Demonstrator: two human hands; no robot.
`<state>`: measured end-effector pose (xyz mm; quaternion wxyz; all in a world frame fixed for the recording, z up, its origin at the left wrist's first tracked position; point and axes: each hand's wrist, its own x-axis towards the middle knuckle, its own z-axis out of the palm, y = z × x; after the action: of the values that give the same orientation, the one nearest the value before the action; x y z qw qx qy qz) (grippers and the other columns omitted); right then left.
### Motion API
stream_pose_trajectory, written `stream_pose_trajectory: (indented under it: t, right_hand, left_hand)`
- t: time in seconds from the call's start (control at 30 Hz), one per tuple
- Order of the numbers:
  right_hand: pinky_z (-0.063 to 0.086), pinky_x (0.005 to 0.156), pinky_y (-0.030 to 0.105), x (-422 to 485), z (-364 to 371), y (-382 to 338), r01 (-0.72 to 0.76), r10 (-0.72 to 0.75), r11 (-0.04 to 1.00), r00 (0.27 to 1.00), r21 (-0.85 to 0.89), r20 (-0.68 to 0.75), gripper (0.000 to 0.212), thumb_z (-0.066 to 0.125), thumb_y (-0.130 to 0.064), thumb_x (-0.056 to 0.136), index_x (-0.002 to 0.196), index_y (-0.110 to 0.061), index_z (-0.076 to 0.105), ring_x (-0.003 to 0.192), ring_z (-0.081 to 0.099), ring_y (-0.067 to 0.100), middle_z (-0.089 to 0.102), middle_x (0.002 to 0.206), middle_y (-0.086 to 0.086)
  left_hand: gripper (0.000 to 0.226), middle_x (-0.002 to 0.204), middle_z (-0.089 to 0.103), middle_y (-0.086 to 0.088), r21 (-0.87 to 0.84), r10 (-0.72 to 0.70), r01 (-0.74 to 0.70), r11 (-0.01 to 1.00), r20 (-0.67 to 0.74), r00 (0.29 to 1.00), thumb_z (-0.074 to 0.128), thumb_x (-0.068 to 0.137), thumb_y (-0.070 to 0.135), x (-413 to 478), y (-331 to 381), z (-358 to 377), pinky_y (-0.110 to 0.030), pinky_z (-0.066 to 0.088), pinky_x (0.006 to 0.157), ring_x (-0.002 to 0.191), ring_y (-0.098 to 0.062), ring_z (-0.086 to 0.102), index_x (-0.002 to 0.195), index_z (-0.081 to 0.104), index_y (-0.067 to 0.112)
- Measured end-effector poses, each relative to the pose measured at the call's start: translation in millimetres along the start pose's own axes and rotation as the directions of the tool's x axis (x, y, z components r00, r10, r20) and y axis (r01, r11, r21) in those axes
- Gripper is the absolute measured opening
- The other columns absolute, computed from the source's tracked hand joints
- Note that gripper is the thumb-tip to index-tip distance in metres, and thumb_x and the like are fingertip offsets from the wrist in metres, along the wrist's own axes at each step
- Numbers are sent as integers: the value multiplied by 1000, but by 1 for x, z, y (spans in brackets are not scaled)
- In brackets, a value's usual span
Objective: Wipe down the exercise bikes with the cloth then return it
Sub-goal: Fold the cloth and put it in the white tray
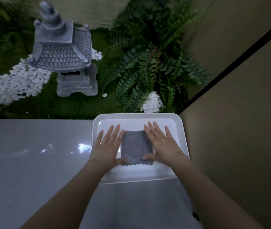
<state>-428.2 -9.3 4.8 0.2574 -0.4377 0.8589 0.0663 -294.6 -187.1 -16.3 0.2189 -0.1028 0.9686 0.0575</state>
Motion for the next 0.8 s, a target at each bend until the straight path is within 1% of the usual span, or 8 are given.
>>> stream_pose_trajectory:
  t: [0.13,0.23,0.33,0.43,0.53,0.57,0.67,0.8]
  right_hand:
    - [-8,120,45,-18,-44,-17,-68,71,995,996,68,-53,89,52,-47,93,153,-18,-8,148,-15,17,-12,162,2]
    - [-2,119,46,-31,-81,-29,-119,127,988,989,101,-81,76,49,-40,97,153,-18,4,149,-7,18,-3,162,3]
    - [1,119,47,-46,-121,-38,-146,161,983,976,112,-145,77,50,-44,96,153,-18,6,149,-2,19,3,162,3]
    - [4,119,46,-65,-167,-47,-143,169,981,962,132,-214,81,53,-46,94,154,-19,6,149,1,19,4,162,3]
    - [15,116,43,-88,-220,-53,-136,169,981,948,137,-268,87,61,-45,89,154,-22,7,148,10,21,8,161,3]
    - [16,116,43,-96,-238,-54,-131,165,982,944,136,-287,89,63,-44,88,154,-23,7,147,11,21,9,161,2]
    - [16,116,43,-123,-293,-56,-131,172,982,920,138,-351,91,64,-46,87,154,-24,6,147,12,21,9,161,1]
    - [15,117,43,-158,-358,-65,-112,161,984,893,137,-421,85,57,-49,91,154,-24,4,148,10,20,8,161,0]
  left_hand:
    - [95,158,-21,0,9,-74,73,997,11,997,30,87,72,-16,-5,-41,-44,-12,116,145,-22,-20,150,-15,17]
    - [92,160,-10,-2,-26,-105,105,994,-3,994,33,88,71,-25,-7,-79,-45,-6,117,148,-21,-9,151,-6,18]
    - [93,161,-2,-1,-65,-137,134,989,-56,989,38,85,71,-41,-11,-123,-44,1,118,148,-20,-1,152,-1,19]
    - [92,161,-2,-1,-75,-152,144,987,-104,983,37,86,70,-61,-14,-174,-44,6,119,148,-20,0,152,-2,19]
    - [89,161,-4,1,-130,-155,136,982,-152,976,47,89,61,-85,-18,-232,-46,17,118,148,-21,2,152,-2,22]
    - [89,161,-2,2,-142,-161,135,981,-190,968,51,89,58,-93,-21,-253,-47,20,117,148,-21,3,152,-1,23]
    - [88,161,1,0,-132,-163,129,983,-289,943,53,89,53,-116,-33,-313,-46,19,118,147,-21,6,152,0,22]
    - [82,161,5,2,-184,-164,108,977,-327,931,47,90,59,-148,-40,-388,-45,14,117,147,-21,10,152,4,24]
